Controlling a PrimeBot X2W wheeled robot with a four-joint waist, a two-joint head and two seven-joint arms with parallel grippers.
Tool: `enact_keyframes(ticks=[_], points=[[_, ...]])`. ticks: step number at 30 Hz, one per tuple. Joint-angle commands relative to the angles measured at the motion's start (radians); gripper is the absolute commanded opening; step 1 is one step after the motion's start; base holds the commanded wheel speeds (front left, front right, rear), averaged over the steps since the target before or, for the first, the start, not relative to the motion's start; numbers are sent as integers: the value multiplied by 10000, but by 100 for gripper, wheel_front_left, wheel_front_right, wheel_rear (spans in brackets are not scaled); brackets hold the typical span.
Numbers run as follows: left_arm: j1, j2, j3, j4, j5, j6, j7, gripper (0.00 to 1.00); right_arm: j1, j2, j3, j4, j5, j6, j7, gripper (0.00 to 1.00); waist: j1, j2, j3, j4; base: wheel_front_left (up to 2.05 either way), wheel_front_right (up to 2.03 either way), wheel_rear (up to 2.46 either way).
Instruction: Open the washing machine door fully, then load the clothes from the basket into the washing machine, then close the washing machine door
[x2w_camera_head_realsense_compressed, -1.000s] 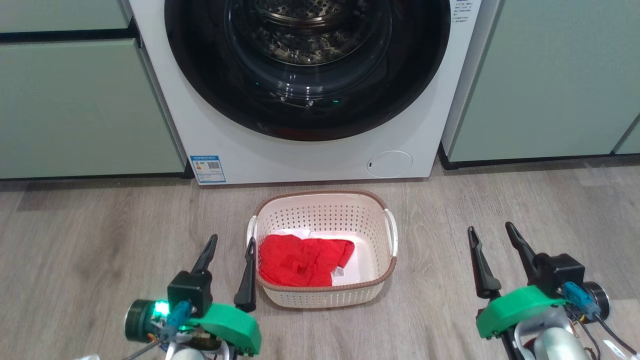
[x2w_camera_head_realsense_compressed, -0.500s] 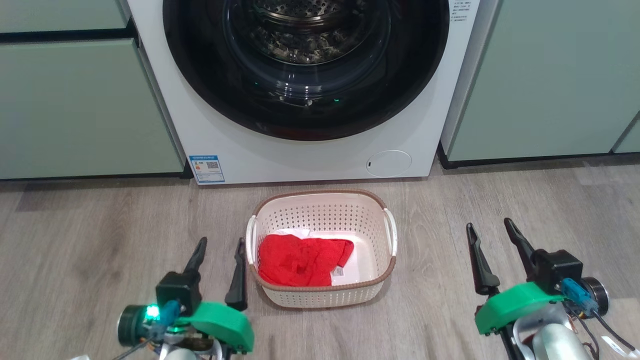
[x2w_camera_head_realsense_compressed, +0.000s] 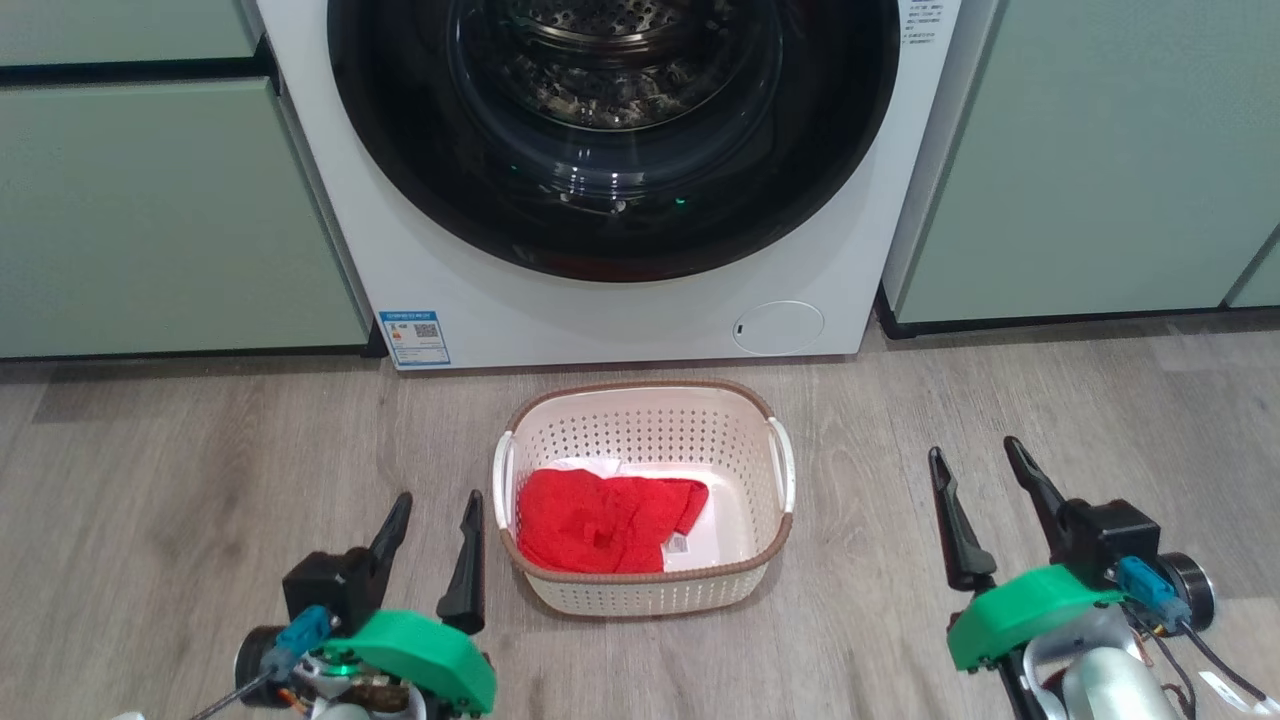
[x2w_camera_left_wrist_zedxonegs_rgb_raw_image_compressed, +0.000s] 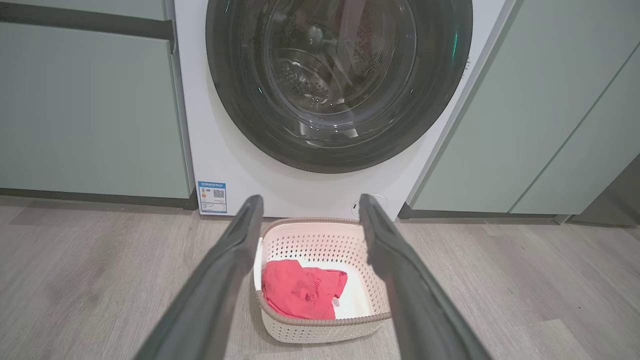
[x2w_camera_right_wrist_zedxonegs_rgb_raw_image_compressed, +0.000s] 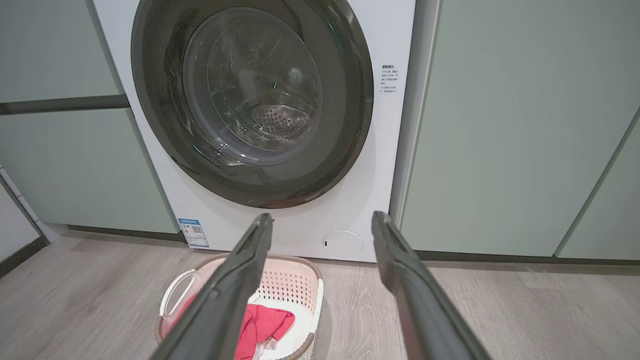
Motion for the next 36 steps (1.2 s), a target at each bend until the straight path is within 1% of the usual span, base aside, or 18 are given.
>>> enact_keyframes(ticks=[1,8,15,36], points=[[-485,66,393,-281,69,-32,-128,100,-498,-131,252,-267,-73,-2,-116,100,0,0,3,7,0,0,0],[-487,66,379,-362,74,-146,-128,100,-500,-131,257,-247,-48,-2,-116,100,0,0,23,15,0,0,0],[-457,66,423,-379,63,-217,-128,100,-494,-131,288,-213,-34,-2,-116,100,0,0,44,7,54,54,-107],[-469,66,360,-351,37,-233,-128,100,-530,-131,263,-27,-91,-2,-116,100,0,0,46,-17,118,118,-236]])
